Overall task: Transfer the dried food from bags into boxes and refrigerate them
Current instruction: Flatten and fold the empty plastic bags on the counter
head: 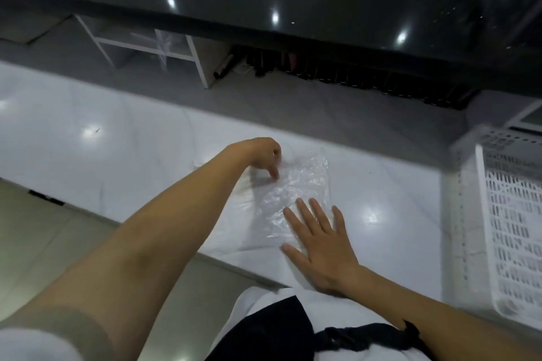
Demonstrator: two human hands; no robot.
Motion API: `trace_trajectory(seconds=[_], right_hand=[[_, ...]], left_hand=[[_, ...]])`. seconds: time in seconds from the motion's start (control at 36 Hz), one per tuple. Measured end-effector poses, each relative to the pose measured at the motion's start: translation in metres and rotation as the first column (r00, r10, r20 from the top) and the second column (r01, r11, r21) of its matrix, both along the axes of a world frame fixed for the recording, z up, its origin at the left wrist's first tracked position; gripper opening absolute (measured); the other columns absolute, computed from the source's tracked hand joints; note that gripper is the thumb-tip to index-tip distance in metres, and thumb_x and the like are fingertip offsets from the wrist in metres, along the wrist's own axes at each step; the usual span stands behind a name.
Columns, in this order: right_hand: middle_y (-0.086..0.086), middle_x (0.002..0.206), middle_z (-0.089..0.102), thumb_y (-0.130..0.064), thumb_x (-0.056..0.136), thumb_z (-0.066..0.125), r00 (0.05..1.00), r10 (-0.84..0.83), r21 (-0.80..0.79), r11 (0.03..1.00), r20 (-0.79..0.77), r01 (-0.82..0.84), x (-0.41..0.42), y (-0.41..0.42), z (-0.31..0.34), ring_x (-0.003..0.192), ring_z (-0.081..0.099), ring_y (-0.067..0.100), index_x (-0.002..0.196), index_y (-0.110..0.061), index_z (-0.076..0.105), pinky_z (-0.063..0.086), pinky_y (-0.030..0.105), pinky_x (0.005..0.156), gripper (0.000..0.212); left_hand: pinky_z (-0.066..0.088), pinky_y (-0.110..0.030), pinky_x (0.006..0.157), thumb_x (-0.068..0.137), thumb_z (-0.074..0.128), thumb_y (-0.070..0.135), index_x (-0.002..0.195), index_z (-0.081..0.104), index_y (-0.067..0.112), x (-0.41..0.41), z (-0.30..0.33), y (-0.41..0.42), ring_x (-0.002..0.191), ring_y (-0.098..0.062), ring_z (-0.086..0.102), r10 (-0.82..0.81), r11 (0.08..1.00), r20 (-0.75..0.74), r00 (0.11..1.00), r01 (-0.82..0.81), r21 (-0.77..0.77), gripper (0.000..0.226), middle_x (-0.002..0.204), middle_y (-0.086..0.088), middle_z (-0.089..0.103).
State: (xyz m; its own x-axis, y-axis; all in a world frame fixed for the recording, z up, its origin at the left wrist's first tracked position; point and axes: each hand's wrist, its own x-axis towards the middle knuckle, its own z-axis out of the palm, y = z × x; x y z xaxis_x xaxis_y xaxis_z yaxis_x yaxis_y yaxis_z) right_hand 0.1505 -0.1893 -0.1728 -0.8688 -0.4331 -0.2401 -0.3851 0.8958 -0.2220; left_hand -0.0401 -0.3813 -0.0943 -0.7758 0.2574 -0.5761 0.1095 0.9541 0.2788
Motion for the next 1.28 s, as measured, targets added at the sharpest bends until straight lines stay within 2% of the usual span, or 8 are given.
trace_trajectory(seconds=[0.14, 0.33, 0.47, 0.58, 0.75, 0.97, 1.14, 1.28], right_hand=[[-0.012, 0.163, -0.027, -0.074, 0.094, 0.002, 1.0, -0.011, -0.038, 0.999, 0.017, 0.011, -0.001, 0.001, -0.001, 0.146, -0.035, 0.013, 0.151, -0.047, -0.022, -0.016, 0.057, 0.117, 0.068], [-0.008, 0.164, -0.021, -0.074, 0.093, 0.013, 1.0, 0.028, -0.06, 0.998, 0.008, -0.028, -0.006, 0.002, 0.002, 0.15, -0.025, 0.019, 0.156, -0.042, -0.011, -0.021, 0.054, 0.116, 0.074], [-0.004, 0.162, 0.03, -0.048, 0.097, 0.048, 0.992, -0.014, -0.458, 0.888, -0.122, -0.044, 0.014, 0.027, 0.019, 0.153, 0.017, 0.018, 0.15, -0.026, 0.041, 0.011, 0.055, 0.121, 0.058], [0.003, 0.124, 0.059, -0.03, 0.09, 0.06, 0.885, -0.246, -0.64, 0.764, -0.395, -0.073, 0.035, 0.047, 0.029, 0.12, 0.053, 0.022, 0.119, -0.018, 0.062, 0.039, 0.048, 0.102, 0.032], [0.004, 0.133, 0.054, -0.039, 0.09, 0.055, 0.882, -0.314, -0.589, 0.807, -0.351, 0.053, 0.018, 0.025, 0.063, 0.129, 0.046, 0.024, 0.119, -0.019, 0.063, 0.028, 0.039, 0.11, 0.037], [-0.007, 0.168, 0.005, -0.057, 0.102, 0.021, 0.989, -0.148, -0.117, 0.982, 0.011, 0.148, 0.0, -0.006, 0.041, 0.153, -0.008, 0.013, 0.157, -0.031, 0.018, -0.01, 0.046, 0.121, 0.061], [-0.003, 0.166, 0.018, -0.065, 0.095, 0.031, 0.983, -0.171, -0.284, 0.948, -0.067, 0.145, 0.015, -0.003, 0.054, 0.154, 0.003, 0.018, 0.154, -0.027, 0.029, 0.004, 0.053, 0.123, 0.07], [0.009, 0.137, 0.056, -0.029, 0.09, 0.06, 0.893, -0.152, -0.542, 0.833, -0.423, -0.115, 0.042, 0.007, 0.069, 0.132, 0.047, 0.029, 0.126, -0.014, 0.062, 0.033, 0.048, 0.109, 0.039]], left_hand=[[0.049, -0.031, 0.068, 0.076, 0.083, 0.017, 0.075, 0.058, 0.023, 0.003, 0.016, 0.008, 0.078, -0.02, 0.06, -0.019, 0.999, -0.006, 1.0, 0.02, 0.042, 0.026, 0.092, -0.002, 0.064], [0.04, -0.029, 0.06, 0.086, 0.064, 0.01, 0.125, 0.058, 0.036, 0.073, 0.031, 0.015, 0.081, -0.014, 0.052, -0.087, 0.996, -0.323, 0.942, 0.092, 0.001, 0.047, 0.091, 0.012, 0.056], [0.041, -0.028, 0.066, 0.093, 0.052, 0.009, 0.138, 0.051, 0.038, 0.148, 0.004, 0.019, 0.095, -0.018, 0.061, -0.005, 0.995, -0.506, 0.862, 0.052, 0.08, 0.054, 0.112, 0.004, 0.06], [0.048, -0.033, 0.07, 0.091, 0.05, 0.007, 0.14, 0.05, 0.037, 0.184, -0.026, 0.021, 0.103, -0.02, 0.057, 0.072, 0.983, -0.512, 0.856, 0.026, 0.182, 0.058, 0.114, 0.003, 0.059], [0.038, -0.03, 0.064, 0.078, 0.067, -0.001, 0.123, 0.069, 0.022, 0.217, -0.039, 0.024, 0.077, -0.025, 0.059, 0.142, 0.956, -0.557, 0.818, 0.033, 0.293, 0.05, 0.09, -0.004, 0.065], [0.045, -0.034, 0.064, 0.072, 0.071, -0.006, 0.107, 0.076, 0.016, 0.228, -0.047, 0.012, 0.071, -0.021, 0.05, 0.201, 0.921, -0.584, 0.787, 0.051, 0.386, 0.042, 0.077, -0.003, 0.057], [0.05, -0.036, 0.08, 0.083, 0.075, 0.005, 0.101, 0.077, 0.014, 0.227, -0.052, -0.002, 0.091, -0.024, 0.064, 0.257, 0.91, -0.63, 0.733, 0.036, 0.413, 0.02, 0.096, -0.004, 0.069], [0.053, -0.04, 0.084, 0.095, 0.063, 0.012, 0.109, 0.075, 0.014, 0.179, -0.021, -0.01, 0.094, -0.028, 0.069, 0.328, 0.898, -0.591, 0.737, -0.049, 0.437, 0.018, 0.103, -0.005, 0.074]])
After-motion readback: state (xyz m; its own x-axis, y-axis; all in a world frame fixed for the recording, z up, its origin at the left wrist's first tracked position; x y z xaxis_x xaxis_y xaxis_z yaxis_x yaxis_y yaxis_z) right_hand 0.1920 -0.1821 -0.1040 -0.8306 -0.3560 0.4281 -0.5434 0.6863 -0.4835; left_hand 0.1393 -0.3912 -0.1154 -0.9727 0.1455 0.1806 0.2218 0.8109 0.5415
